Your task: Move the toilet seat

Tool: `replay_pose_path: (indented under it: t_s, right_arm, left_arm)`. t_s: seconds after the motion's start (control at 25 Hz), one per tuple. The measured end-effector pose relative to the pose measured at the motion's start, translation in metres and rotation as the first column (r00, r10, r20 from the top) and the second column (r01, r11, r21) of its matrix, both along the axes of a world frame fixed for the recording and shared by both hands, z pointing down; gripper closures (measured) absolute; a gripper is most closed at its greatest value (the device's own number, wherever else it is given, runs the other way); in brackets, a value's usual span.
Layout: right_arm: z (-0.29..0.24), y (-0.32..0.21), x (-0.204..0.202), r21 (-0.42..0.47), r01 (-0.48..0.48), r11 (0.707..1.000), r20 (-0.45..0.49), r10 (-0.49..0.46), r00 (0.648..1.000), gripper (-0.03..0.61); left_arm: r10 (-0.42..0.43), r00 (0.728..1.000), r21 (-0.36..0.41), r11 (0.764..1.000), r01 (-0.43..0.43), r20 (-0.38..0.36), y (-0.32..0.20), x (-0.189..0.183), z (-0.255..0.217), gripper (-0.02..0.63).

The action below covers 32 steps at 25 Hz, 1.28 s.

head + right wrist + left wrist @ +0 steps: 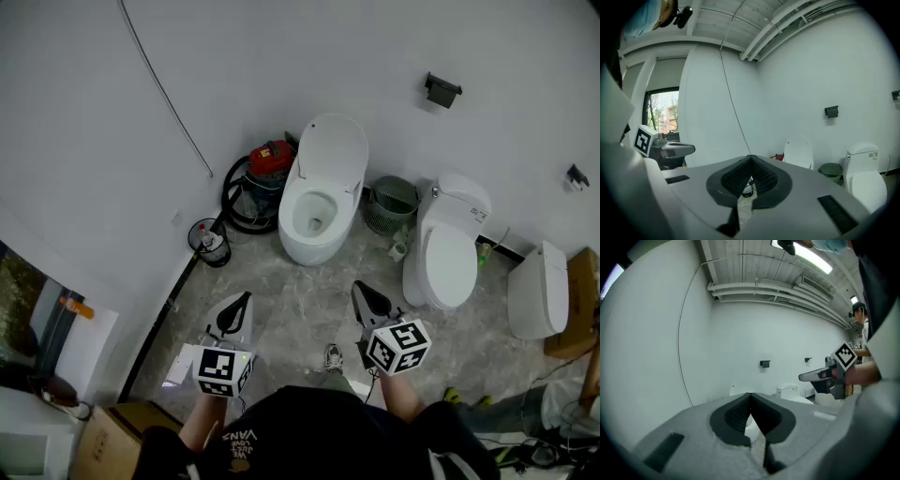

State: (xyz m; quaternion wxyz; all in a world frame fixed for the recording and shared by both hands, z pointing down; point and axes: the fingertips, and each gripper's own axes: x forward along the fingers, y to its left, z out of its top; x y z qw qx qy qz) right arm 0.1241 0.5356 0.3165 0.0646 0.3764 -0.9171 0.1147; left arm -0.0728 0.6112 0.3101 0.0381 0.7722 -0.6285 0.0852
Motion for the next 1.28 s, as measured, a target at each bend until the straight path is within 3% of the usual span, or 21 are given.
replay_pose_path:
  t_s: [0.12,0.36,0.4,0.44,0.48,0.6,1.04,1.28]
  right_arm:
    - [0.003,-0.016,0.001,-0.009,0.005,1.000,0.004,-0.005,1.000,0.580]
    - [-0.001,-0.049,0.005,-0.011,0.017,1.000,0.101,-0.016,0.995,0.578]
    - [-0.002,-0.056,0.006,-0.012,0.020,1.000,0.113,-0.019,0.993,0.523]
    - [-0.002,-0.063,0.007,-0.013,0.024,1.000,0.120,-0.023,0.992,0.441]
    - [-0.002,-0.070,0.007,-0.016,0.029,0.999,0.123,-0.027,0.992,0.411]
    - [-0.002,-0.091,0.011,-0.016,0.046,0.999,0.121,-0.043,0.992,0.362]
    - [0.009,-0.175,0.036,-0.044,0.137,0.990,0.106,-0.132,0.986,0.337]
    - [0.018,-0.216,0.050,-0.059,0.181,0.982,0.077,-0.176,0.981,0.336]
  left_arm:
    - [-0.002,1.000,-0.007,1.000,0.002,-0.004,-0.017,0.003,0.005,0.604]
    - [-0.014,0.999,-0.017,1.000,0.014,-0.048,-0.048,0.010,0.013,0.605]
    - [-0.009,0.998,-0.011,1.000,0.008,-0.059,-0.055,0.013,0.013,0.565]
    - [-0.001,0.998,-0.007,1.000,0.000,-0.070,-0.062,0.016,0.013,0.472]
    - [0.004,0.997,-0.008,1.000,-0.005,-0.079,-0.068,0.020,0.014,0.440]
    - [-0.007,0.996,-0.027,1.000,0.005,-0.094,-0.086,0.029,0.019,0.440]
    - [-0.095,0.979,-0.053,0.995,0.086,-0.178,-0.159,0.062,0.038,0.366]
    - [-0.154,0.971,-0.066,0.987,0.144,-0.182,-0.193,0.070,0.045,0.356]
